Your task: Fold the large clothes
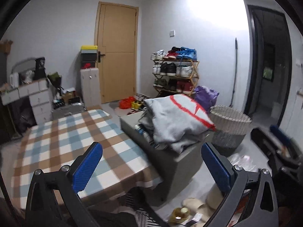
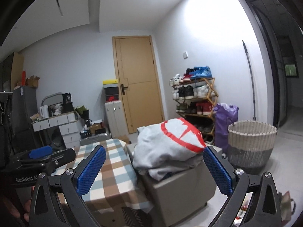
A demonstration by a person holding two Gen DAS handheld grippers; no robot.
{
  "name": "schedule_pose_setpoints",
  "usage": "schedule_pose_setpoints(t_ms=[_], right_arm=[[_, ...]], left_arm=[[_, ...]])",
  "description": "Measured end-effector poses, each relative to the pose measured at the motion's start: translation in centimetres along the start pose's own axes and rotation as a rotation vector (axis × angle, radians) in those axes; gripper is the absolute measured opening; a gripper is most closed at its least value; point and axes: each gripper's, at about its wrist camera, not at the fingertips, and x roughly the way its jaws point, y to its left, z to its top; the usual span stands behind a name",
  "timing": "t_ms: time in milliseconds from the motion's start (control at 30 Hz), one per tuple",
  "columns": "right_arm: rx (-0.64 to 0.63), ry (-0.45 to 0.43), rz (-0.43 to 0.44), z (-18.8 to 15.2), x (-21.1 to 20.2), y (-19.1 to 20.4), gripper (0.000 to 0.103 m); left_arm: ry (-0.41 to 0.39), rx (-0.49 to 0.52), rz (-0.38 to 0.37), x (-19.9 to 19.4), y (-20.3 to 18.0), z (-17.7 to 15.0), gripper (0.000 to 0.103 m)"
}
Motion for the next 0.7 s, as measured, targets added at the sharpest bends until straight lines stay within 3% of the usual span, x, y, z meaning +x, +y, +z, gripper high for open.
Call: schedule_pose_setpoints(t_ms=[133,300,600,700], right_arm=[[-0.033,-0.047,-0.025,-0.3,-1.4,1.0,0.103],[-0.019,-0.041,-0.032,-0.7,-2.1,1.2,0.103],[-0.051,-0.067,-0.041,-1.1,-3.3,1.4,0.103],[-0.049,-0.071,-0.039,-1.1,-3.5,1.4,0.103]], left_arm=[[-0.019,-0.011,-0.007,-1.2,0.3,-0.3,0.102],[-0.044,-0.022,-0.003,-1.1,0.7,-0.2,0.102],[-0.041,-0.035,-0.010,-0.6,-0.1,-1.2,0.102],[-0.024,-0.032,-0.043,-0.6,-0.3,-1.3,0.102]])
